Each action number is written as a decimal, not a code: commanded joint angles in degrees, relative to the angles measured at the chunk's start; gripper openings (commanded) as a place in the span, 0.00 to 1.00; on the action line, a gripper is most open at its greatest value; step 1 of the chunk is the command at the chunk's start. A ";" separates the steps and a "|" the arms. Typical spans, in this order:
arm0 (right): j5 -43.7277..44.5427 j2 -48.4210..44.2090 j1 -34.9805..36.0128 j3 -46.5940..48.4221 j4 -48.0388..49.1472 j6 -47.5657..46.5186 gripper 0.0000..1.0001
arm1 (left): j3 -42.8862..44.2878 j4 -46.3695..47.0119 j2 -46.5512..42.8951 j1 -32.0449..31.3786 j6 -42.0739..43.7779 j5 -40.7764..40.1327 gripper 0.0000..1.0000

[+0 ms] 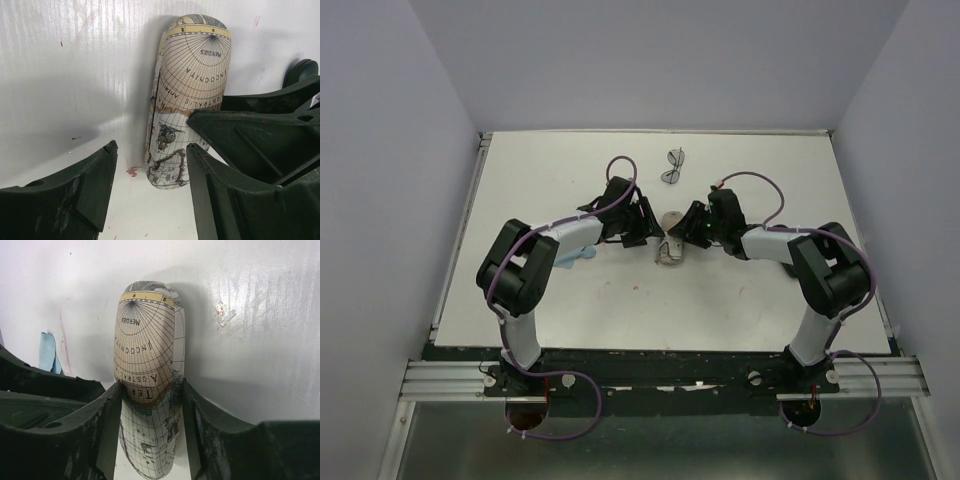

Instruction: Organize the sunglasses

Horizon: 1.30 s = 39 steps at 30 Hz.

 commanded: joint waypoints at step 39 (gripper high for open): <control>7.26 -23.13 -11.82 27.67 -31.16 -67.28 1.00 | -39.14 -7.72 -70.18 1.94 5.04 -26.46 0.99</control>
